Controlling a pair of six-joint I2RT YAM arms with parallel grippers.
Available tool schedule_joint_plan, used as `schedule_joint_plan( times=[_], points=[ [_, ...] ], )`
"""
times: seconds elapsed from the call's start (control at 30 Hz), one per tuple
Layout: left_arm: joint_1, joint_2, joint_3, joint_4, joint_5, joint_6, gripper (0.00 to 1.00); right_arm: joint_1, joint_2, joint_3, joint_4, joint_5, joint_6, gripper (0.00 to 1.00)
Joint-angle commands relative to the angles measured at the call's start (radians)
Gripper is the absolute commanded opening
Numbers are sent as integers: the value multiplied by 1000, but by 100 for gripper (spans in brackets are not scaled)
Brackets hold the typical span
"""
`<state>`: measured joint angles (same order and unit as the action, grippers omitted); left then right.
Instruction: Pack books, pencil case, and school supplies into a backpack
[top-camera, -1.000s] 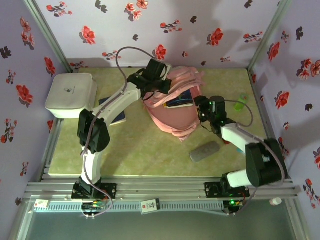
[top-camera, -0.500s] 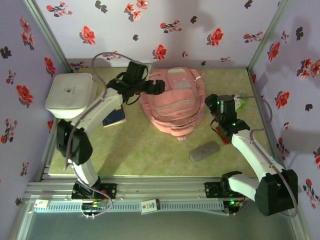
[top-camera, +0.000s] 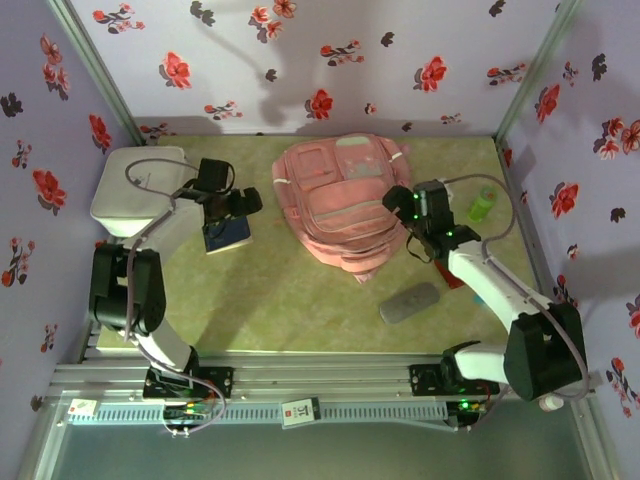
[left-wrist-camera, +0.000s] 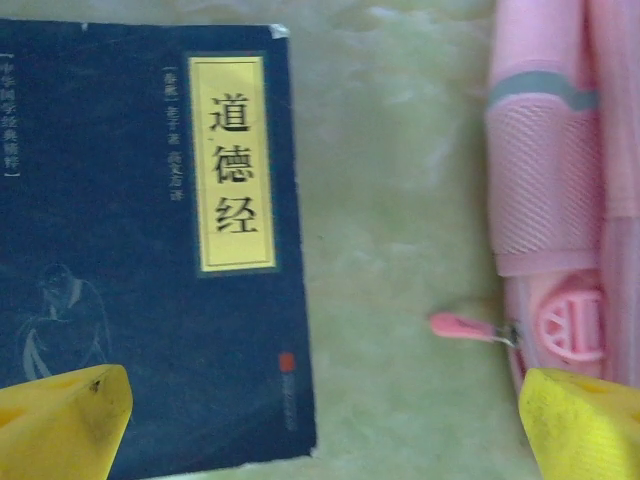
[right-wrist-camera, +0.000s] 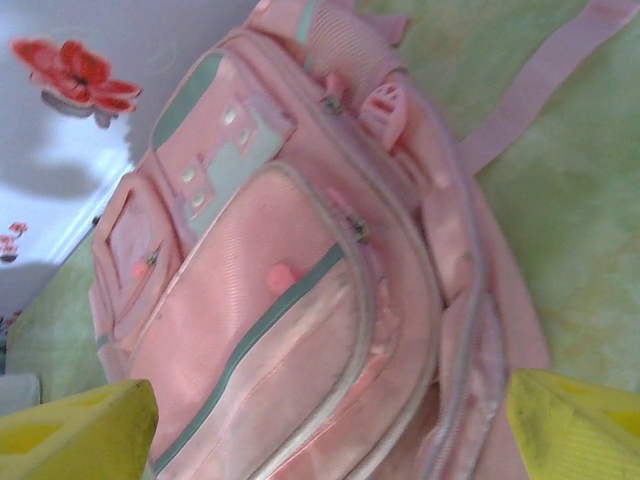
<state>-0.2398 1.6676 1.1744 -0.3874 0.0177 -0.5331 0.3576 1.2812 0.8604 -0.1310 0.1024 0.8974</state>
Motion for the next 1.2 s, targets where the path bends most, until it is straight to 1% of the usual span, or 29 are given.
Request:
schedule_joint_plan(
  times=[0.0, 0.1, 0.23, 0.37, 0.5, 0.6, 0.7, 0.83, 0.93, 1.03, 1.17],
  points=[
    [12, 55, 14, 30, -17, 7, 100, 33, 32, 48, 39, -12, -29, 90],
    [16, 133, 62, 12, -7, 25, 99, 48, 60, 65, 47, -28, -31, 90],
    [16, 210, 99, -2, 34, 23, 96, 58, 85, 82, 46, -57, -35, 90],
    [13, 227, 82, -2, 50, 6, 96, 61, 95, 81, 49, -75, -39, 89],
    [-3, 224, 27, -2, 97, -23, 95, 61, 105, 83, 49, -82, -40, 89],
    [-28, 213, -25, -8, 142, -67, 93, 64, 112, 86, 49, -90, -40, 89],
    [-70, 194, -88, 9, 218, -136, 91, 67, 121, 86, 52, -93, -38, 88],
    [-150, 134, -173, 63, 258, -238, 91, 79, 136, 92, 56, -96, -35, 88],
    [-190, 91, -192, 97, 295, -295, 91, 91, 149, 99, 56, -98, -35, 88],
    [-186, 37, -172, 86, 303, -299, 91, 112, 164, 115, 52, -99, -46, 87],
    [-138, -41, -127, 34, 298, -256, 93, 155, 194, 151, 32, -97, -79, 86]
  ],
)
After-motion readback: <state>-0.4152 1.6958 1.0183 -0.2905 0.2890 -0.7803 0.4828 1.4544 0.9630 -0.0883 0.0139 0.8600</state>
